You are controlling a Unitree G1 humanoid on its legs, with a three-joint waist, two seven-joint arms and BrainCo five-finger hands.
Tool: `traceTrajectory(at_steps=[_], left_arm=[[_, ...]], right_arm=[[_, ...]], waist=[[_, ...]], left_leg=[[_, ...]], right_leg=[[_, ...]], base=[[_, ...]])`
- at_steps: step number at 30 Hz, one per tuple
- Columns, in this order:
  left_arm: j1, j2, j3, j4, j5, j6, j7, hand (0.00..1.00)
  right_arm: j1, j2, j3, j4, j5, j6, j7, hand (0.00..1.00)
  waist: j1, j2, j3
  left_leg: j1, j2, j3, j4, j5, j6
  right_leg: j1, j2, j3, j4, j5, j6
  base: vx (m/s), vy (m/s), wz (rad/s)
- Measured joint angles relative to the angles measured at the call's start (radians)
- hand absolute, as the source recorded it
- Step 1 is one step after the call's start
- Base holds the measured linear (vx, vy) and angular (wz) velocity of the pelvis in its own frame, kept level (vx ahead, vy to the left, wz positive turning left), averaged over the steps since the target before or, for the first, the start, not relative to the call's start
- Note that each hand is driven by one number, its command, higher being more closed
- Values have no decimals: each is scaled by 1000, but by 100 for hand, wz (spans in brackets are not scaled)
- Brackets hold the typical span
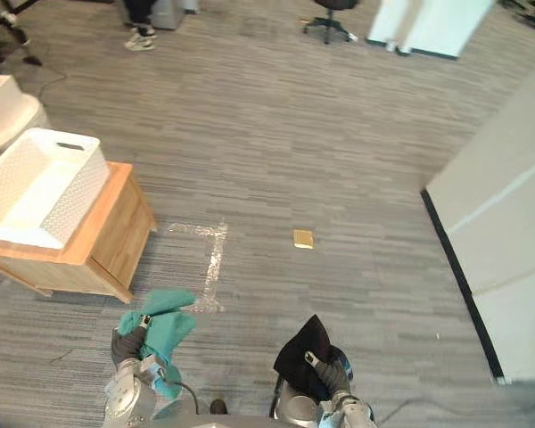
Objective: Tidy the bed and pick cloth on bed and put in laundry
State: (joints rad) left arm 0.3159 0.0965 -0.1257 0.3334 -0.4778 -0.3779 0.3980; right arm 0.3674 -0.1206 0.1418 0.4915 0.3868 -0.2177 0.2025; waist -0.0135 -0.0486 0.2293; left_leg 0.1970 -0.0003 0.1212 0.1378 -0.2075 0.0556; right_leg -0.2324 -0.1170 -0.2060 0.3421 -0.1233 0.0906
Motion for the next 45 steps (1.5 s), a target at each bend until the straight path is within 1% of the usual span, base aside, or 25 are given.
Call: traceTrajectory(at_steps=[1,4,5,6,8,10,11,12,15,18,21,23,24,25,27,28,29,30,32,34,38,40,42,43,45], left_arm=[[-1,5,0,15,0,-1,-4,100],[28,14,-1,41,1,-11,-11,100],[43,28,-4,51,-1,-15,-19,100],[42,11,-18,76,-2,-18,-23,100],[53,-3,-18,78,-10,-28,-23,100],[39,-16,-17,78,-37,-29,-23,100],[45,-26,-11,76,-43,-29,-23,100],[48,-34,-10,74,-42,-31,-23,100],[54,-41,-8,55,-42,-30,-53,100],[73,-50,-1,0,-40,-28,-74,100],[77,-78,-3,-60,-5,-21,-75,100],[90,-95,-15,-78,2,-17,-73,100],[95,-92,-15,-76,2,-15,-73,100],[103,-90,-6,-76,1,-9,-72,100],[106,-90,13,-77,1,-7,-74,100],[102,-90,21,-76,1,3,-80,100],[101,-88,25,-76,2,5,-88,100],[96,-75,29,-76,18,7,-96,100],[87,-46,24,-76,42,6,-106,100],[74,-27,19,-77,65,4,-108,100],[33,15,4,-77,90,8,-100,100],[13,38,-21,-77,109,20,-109,100],[8,53,-43,-78,136,22,-117,100],[14,61,-53,-80,150,22,-115,100],[10,24,-79,-82,154,43,-112,100]], right_arm=[[6,2,0,-1,2,-1,10,100],[4,2,12,-10,2,-2,12,100],[21,-7,18,-19,3,-2,11,100],[-8,-32,19,-13,3,3,9,100],[-72,-51,23,-24,3,9,12,100],[-111,-58,23,-25,3,19,13,100],[-114,-63,21,-25,0,27,21,100],[-113,-64,22,-27,-15,36,29,100],[-102,-83,21,-28,-66,38,34,100],[-106,-84,15,-28,-99,37,43,100],[-108,-91,17,-35,-97,39,39,100],[-133,-97,30,-36,-95,56,28,100],[-142,-95,33,-30,-94,59,27,100],[-163,-92,53,-18,-91,59,21,100],[-196,-89,92,-8,-83,58,17,100],[-222,-81,110,3,-83,57,13,100],[-224,-76,112,3,-83,57,9,100],[-224,-60,116,9,-83,49,0,100],[-213,-40,123,24,-83,45,-14,100],[-192,-35,143,32,-84,36,-16,100],[-164,-24,140,32,-84,20,-9,100],[-155,-13,137,-28,-79,20,-9,100],[-152,-2,136,-84,-76,14,-10,100],[-150,4,137,-97,-76,12,-9,100],[-177,-22,103,-107,-74,11,-9,100]], waist=[[3,-10,2],[4,-32,4],[0,-32,-1],[15,34,-12],[23,59,-15],[26,68,-10],[26,80,3],[30,91,7],[31,95,7],[30,97,5],[30,97,-10],[43,111,-19],[51,109,-22],[65,85,-34],[79,60,-40],[85,46,-35],[84,42,-35],[74,28,-40],[49,13,-46],[29,18,-43],[13,20,-35],[-15,16,-34],[-25,-10,-28],[-24,-33,-31],[0,50,-38]], left_leg=[[24,0,-35,1,-20,-31],[104,-3,-83,14,-94,-97],[145,14,-107,48,-157,-109],[143,79,-103,98,-181,-128],[62,103,-99,257,-150,-125],[-66,132,-72,519,-21,-108],[-152,200,-23,713,132,-103],[-229,273,24,872,105,-93],[-351,323,154,923,11,-64],[-379,266,311,622,-37,-84],[-368,176,460,295,0,-73],[-346,114,504,87,140,3],[-331,99,506,71,153,70],[-314,71,510,60,146,100],[-311,55,504,89,96,110],[-279,35,493,97,61,107],[-262,23,481,95,50,105],[-225,-17,424,93,23,101],[-189,-42,349,93,3,98],[-163,-44,271,85,-5,88],[-102,-33,82,27,-4,63],[-93,-28,-30,16,-10,46],[-74,-54,-110,42,-39,16],[-67,-74,-141,71,-72,8],[-89,2,-108,153,-141,-43]], right_leg=[[-2,22,68,-187,94,1],[5,18,171,-257,160,11],[14,17,162,-180,292,-56],[4,64,136,-102,231,-75],[-8,79,115,-53,149,-94],[38,82,92,-78,119,-115],[119,100,77,-140,111,-127],[192,115,48,-188,101,-141],[304,112,2,-244,55,-167],[377,101,-63,-277,21,-170],[415,95,-144,-299,3,-134],[446,99,-190,-291,-41,-87],[456,92,-190,-284,-58,-80],[456,64,-195,-260,-84,-55],[448,31,-199,-197,-116,-15],[408,-25,-203,-13,-160,25],[375,-57,-205,103,-170,26],[267,-151,-203,435,-155,-15],[166,-184,-146,656,-172,-24],[96,-163,-102,651,-178,-28],[4,-56,17,298,-161,-16],[-21,22,161,33,-56,9],[-6,18,219,-99,58,20],[-4,2,225,-88,111,-4],[-1,35,163,-17,86,-42]], base=[[527,-224,101],[502,-292,106],[530,-351,81],[515,-330,58],[427,-319,21],[435,-384,32],[430,-325,45],[367,-249,47],[318,-210,42],[320,-88,51],[355,-15,83],[388,34,68],[333,73,36],[330,97,21],[394,150,20],[263,129,22],[387,173,67],[253,81,82],[319,49,117],[315,-40,130],[306,-121,127],[344,-234,167],[356,-315,148],[481,-424,134],[405,-309,75]])
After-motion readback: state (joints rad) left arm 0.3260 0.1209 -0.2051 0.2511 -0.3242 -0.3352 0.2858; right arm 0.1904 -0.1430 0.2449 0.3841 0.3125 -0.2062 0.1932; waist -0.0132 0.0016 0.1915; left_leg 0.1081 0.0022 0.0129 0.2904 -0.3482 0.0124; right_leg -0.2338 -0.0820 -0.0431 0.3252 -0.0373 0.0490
